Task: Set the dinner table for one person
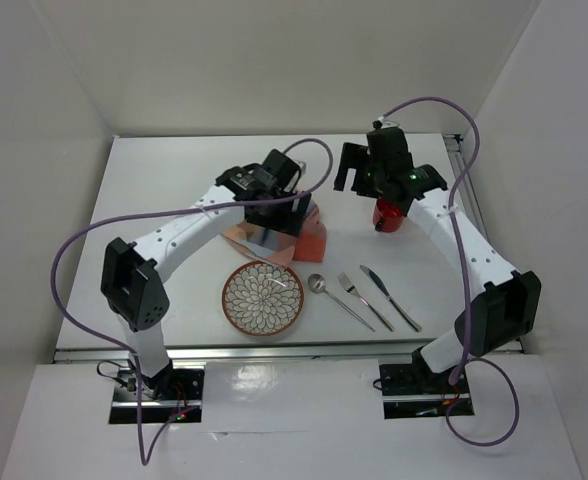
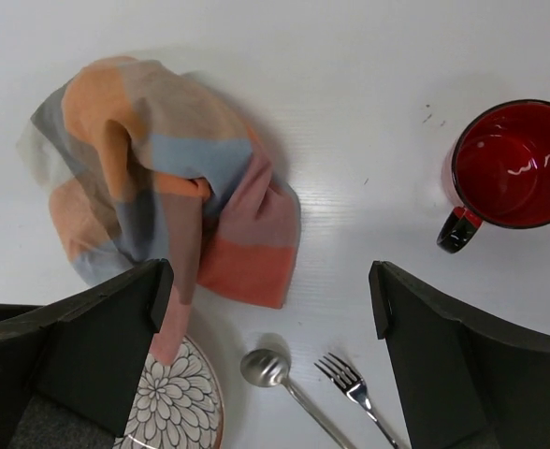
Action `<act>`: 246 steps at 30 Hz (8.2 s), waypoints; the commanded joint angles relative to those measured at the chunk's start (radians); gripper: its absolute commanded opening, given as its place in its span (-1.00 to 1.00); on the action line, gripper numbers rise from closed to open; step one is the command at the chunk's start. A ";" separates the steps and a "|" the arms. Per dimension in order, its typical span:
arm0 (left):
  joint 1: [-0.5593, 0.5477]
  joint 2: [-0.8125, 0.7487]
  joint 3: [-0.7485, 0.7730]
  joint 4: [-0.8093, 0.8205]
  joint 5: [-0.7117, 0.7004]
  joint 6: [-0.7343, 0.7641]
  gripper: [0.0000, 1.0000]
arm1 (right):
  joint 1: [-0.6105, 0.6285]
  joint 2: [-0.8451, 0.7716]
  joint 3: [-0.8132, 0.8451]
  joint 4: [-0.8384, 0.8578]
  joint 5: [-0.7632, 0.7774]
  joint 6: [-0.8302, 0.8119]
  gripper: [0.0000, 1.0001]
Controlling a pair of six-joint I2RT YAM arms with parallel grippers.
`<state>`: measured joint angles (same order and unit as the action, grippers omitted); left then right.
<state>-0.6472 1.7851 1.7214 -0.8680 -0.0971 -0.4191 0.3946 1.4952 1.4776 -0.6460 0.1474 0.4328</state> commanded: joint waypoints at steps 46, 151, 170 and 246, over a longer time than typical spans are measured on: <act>0.494 0.120 0.426 -0.177 0.183 0.003 -1.00 | 0.124 0.307 0.058 -0.015 -0.329 -0.342 0.98; 0.669 -0.142 0.538 0.003 0.419 -0.056 -1.00 | 0.243 -0.134 -0.064 0.444 0.385 -0.446 -1.00; 0.724 -0.101 0.472 0.087 0.378 -0.061 -1.00 | 0.043 0.074 0.220 0.307 0.066 -0.439 -1.00; 0.458 -0.056 -0.399 0.110 0.013 -0.219 -0.38 | 0.018 0.130 -0.249 0.137 0.012 0.023 -0.57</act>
<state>-0.1787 1.8130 1.2362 -0.7044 -0.0280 -0.6182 0.4015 1.7496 1.1240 -0.4717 0.0990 0.4480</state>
